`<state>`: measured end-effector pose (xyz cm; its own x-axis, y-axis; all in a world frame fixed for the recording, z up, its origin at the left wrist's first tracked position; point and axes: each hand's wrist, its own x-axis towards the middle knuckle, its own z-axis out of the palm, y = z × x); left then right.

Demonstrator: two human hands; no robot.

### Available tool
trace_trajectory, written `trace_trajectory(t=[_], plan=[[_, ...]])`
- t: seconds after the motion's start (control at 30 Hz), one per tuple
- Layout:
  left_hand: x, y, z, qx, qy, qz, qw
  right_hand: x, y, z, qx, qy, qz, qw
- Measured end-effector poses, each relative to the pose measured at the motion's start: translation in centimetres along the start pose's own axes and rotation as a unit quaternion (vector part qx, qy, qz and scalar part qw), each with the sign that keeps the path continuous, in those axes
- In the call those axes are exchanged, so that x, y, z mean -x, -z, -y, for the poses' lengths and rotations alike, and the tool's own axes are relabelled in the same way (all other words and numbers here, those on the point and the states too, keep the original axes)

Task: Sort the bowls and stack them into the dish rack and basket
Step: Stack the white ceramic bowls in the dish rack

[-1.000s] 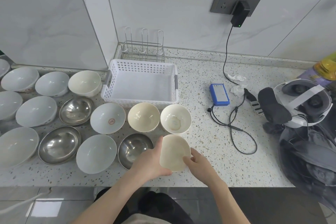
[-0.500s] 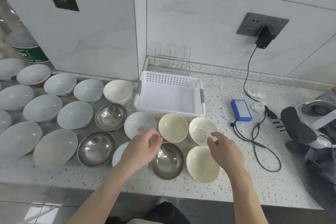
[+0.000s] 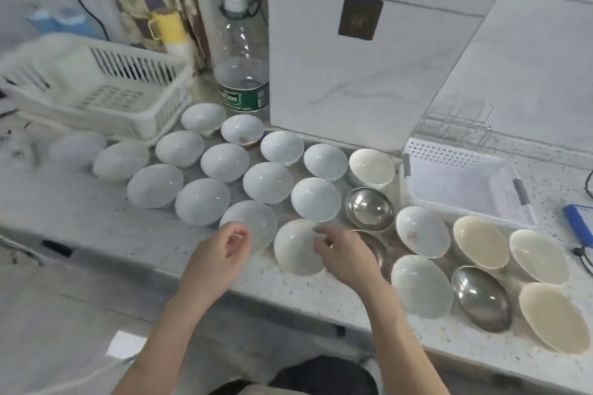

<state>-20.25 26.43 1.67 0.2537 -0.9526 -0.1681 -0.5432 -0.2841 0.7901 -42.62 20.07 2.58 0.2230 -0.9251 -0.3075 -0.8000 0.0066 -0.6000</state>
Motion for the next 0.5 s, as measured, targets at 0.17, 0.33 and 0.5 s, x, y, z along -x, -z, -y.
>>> trace_trajectory(t=[0.17,0.33,0.5], plan=[[1.2,7.2,6.4,0.046,0.053,-0.035,0.997,-0.9,-6.1,7.2,-0.037,0.019,0.037,0.998],[0.4,11.8,10.6,0.093,0.084,-0.074,0.989,-2.8,-9.4,12.0,-0.028,0.037,0.069,0.997],[-2.3,15.7,13.0,0.100,0.098,-0.084,0.987,-5.6,-12.5,16.6,-0.097,0.041,0.104,0.989]])
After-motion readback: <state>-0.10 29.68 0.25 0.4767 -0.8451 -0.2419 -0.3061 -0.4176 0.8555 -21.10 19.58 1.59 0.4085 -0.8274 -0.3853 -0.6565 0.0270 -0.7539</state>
